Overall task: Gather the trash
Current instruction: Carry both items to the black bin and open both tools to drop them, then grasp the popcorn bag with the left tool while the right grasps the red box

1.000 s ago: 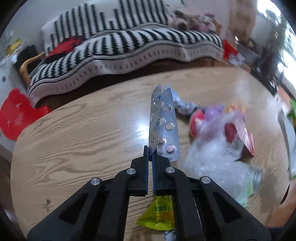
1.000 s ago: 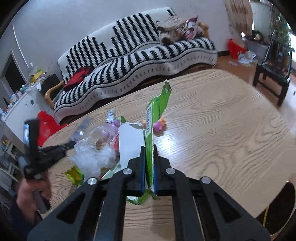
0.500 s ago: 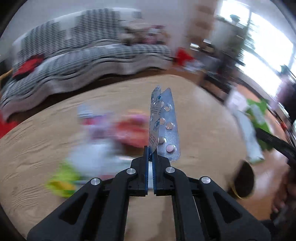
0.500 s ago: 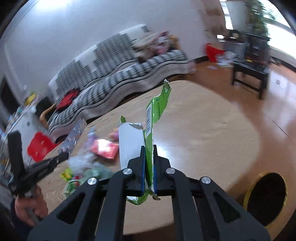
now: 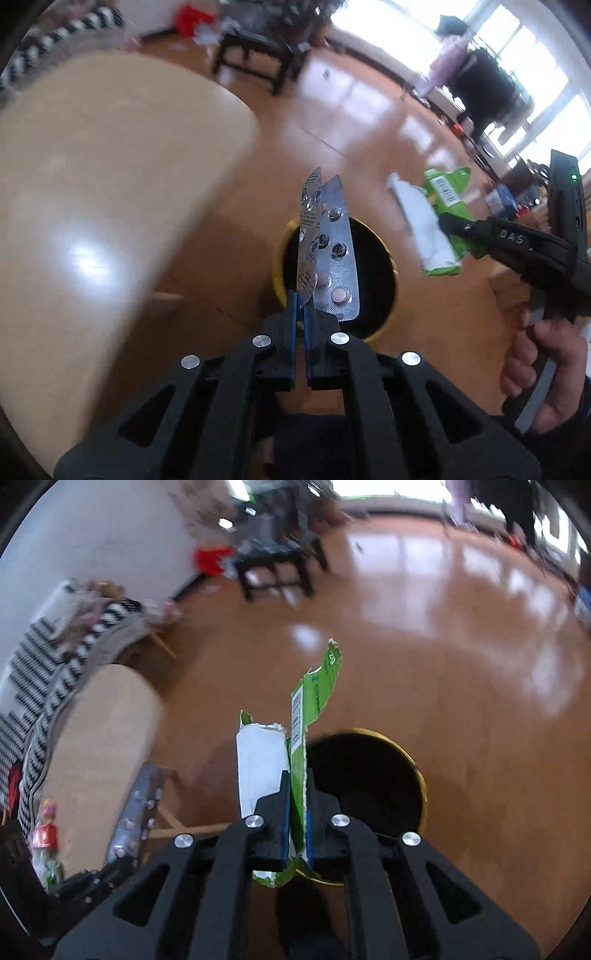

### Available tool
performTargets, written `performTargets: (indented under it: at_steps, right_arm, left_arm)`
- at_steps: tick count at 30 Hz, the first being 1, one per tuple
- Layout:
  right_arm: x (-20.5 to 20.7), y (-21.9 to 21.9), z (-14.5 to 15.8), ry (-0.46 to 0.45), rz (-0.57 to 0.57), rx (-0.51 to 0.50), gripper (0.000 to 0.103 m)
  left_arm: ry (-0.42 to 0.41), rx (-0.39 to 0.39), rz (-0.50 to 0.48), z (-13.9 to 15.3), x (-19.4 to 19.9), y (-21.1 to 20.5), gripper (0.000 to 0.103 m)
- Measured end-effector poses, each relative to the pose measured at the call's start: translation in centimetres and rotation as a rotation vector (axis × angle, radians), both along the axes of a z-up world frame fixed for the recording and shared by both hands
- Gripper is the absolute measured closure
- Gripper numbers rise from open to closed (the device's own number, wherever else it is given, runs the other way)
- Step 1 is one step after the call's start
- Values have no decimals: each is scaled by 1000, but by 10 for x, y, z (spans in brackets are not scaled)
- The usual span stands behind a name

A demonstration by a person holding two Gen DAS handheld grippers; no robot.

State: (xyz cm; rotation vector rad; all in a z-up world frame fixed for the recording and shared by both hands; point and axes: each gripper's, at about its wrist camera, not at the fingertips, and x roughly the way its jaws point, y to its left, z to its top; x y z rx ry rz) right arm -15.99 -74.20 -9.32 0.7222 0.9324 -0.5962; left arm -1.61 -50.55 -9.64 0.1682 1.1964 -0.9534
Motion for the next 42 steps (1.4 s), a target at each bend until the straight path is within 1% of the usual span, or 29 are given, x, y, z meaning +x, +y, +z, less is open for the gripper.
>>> performTargets:
  at_steps: [2,6,8,11,12,17,18,19,20,21,22,23,24,25,26,28,30,33,35,36,38,39,40,42]
  right_arm:
    - [-5,-13,-14,24,-24,39,96]
    - [-9,-24,-27,52,-48,65,96]
    - [-1,-21,-28,61,-46,70,96]
    - [-6,-24,-30,69,-53,69,96]
    - [1,-24,-31,70,-55,70,96]
    - [5,-25,-29,86,-80,68,95]
    - [5,-25,-29,96,-88,62,94]
    - [2,-27,-28,96,-91,61,90]
    - [2,-26,-27,91,-97,61,69]
    - [0,-26,-24,78,-110,56,34]
    - [-1,-26,-20,62,-116,44,24]
    - [-1,-24,-14,50,-116,21,22]
    - [0,-23,-10,47,-113,3,22]
    - [1,-19,-5,39,-109,-11,22]
    - [2,-16,1,19,-98,-14,22]
    - [6,-7,11,-12,-78,-22,22]
    - [13,7,27,-47,-46,-50,19]
    - [21,31,55,-120,2,-104,16]
    - [27,53,76,-165,36,-155,13]
    - [32,61,82,-180,53,-166,12]
    - [49,88,96,-217,124,-179,12]
    - [55,101,100,-225,157,-179,12]
    - [65,114,104,-232,195,-177,12]
    - [88,148,110,-244,291,-164,12]
  left_arm:
    - [5,7,-36,-16,-11,-25,101]
    - [15,21,-85,-43,-21,-62,101]
    - [13,35,-94,-54,-15,-65,101]
    - [32,47,-90,-72,-15,-81,101]
    - [33,50,-93,-76,-14,-84,101]
    - [-3,49,-132,-88,-24,-97,100]
    - [-6,51,-143,-89,-26,-98,99]
    - [-1,55,-153,-92,-26,-99,99]
    - [2,58,-155,-93,-26,-94,98]
    - [2,65,-153,-89,-25,-90,95]
    - [-2,71,-149,-88,-25,-90,88]
    - [-7,68,-145,-83,-24,-88,63]
    - [-19,61,-134,-77,-23,-86,34]
    - [-51,37,-111,-67,-22,-80,26]
    - [-75,20,-99,-58,-22,-75,22]
    - [-100,-6,-102,-38,-22,-64,20]
    - [-130,-21,-95,-15,-23,-49,14]
    - [-206,-39,-65,23,-22,-8,11]
    - [-260,-28,-37,45,-20,16,10]
    - [-308,-15,-3,59,-17,38,10]
    - [-359,5,59,79,-7,69,10]
    - [-378,14,110,90,0,96,10]
    - [-385,15,142,98,5,112,10]
    - [-394,9,225,112,16,157,10]
